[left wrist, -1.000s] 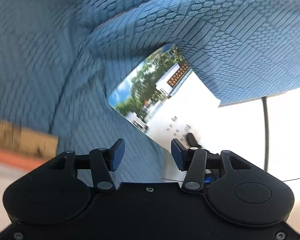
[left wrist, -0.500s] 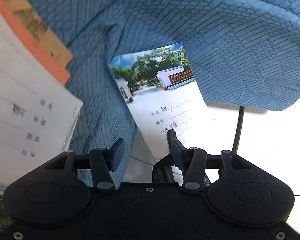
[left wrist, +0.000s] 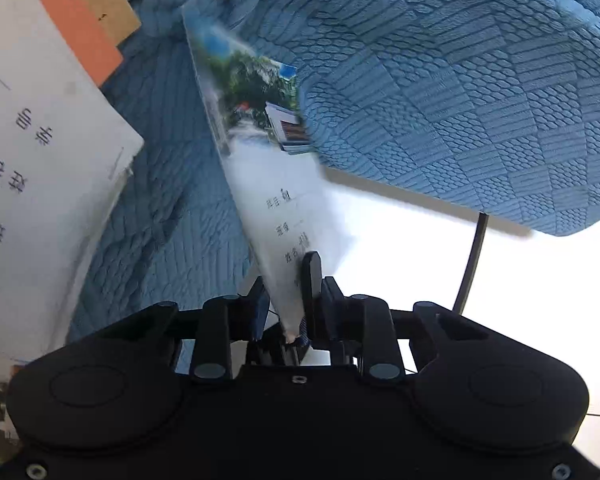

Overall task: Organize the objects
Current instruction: 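Carry the photo-cover notebook with both grippers toward the book stack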

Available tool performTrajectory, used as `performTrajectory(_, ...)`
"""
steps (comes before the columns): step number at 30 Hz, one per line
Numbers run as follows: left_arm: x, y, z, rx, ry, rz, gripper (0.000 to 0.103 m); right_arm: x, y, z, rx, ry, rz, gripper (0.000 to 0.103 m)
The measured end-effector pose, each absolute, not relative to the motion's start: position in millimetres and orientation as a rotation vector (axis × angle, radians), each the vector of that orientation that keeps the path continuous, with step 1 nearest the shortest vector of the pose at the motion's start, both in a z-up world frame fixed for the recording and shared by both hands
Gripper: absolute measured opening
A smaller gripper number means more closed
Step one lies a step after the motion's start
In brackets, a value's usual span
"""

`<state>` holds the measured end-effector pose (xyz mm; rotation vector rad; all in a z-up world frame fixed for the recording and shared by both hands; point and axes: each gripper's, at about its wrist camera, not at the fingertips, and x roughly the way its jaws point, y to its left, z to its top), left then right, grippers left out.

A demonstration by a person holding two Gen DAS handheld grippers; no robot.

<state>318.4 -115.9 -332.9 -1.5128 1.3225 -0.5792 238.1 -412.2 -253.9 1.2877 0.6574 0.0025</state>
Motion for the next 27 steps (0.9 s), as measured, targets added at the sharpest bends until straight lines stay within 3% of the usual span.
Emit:
performTrajectory(6,320.6,-117.0,-333.3,-1.479,1.322,-0.579,0.005,237.8,-410.1,-261.1,1.321,0.670,0.003,0.010)
performTrajectory(11,321.6,-110.2,-329.5,-1.424,1.317,-0.568,0.003,236.7,-415.7,-273.2,1.390,0.705,-0.016,0.015)
performTrajectory(13,321.5,-107.5,-326.8,-1.386,1.323,-0.561,0.003,236.8,-421.0,-278.2,1.418,0.706,-0.045,0.030)
performTrajectory(14,320.9,-105.6,-325.9,-1.367,1.330,-0.560,0.002,237.2,-424.0,-279.0,1.422,0.698,-0.064,0.046)
performTrajectory(15,319.5,-102.8,-324.6,-1.353,1.337,-0.556,0.002,236.8,-427.7,-279.6,1.424,0.684,-0.080,0.053)
performTrajectory(17,316.5,-96.6,-319.4,-1.330,1.333,-0.563,0.002,237.2,-434.8,-282.6,1.451,0.677,-0.093,0.053)
performTrajectory(20,311.0,-85.8,-309.5,-1.277,1.327,-0.569,0.002,239.8,-441.4,-288.5,1.474,0.686,-0.132,0.051)
performTrajectory(22,306.7,-78.6,-303.4,-1.242,1.319,-0.562,0.002,243.3,-441.3,-285.0,1.394,0.722,-0.182,0.039)
performTrajectory(23,303.7,-74.4,-299.2,-1.208,1.304,-0.544,0.003,244.6,-439.8,-282.0,1.335,0.744,-0.200,0.019)
performTrajectory(24,300.8,-71.1,-294.2,-1.153,1.287,-0.523,0.003,243.1,-439.4,-281.1,1.296,0.764,-0.200,0.011)
performTrajectory(27,293.0,-63.9,-286.5,-1.081,1.287,-0.506,0.003,235.7,-438.9,-279.7,1.294,0.767,-0.134,0.006)
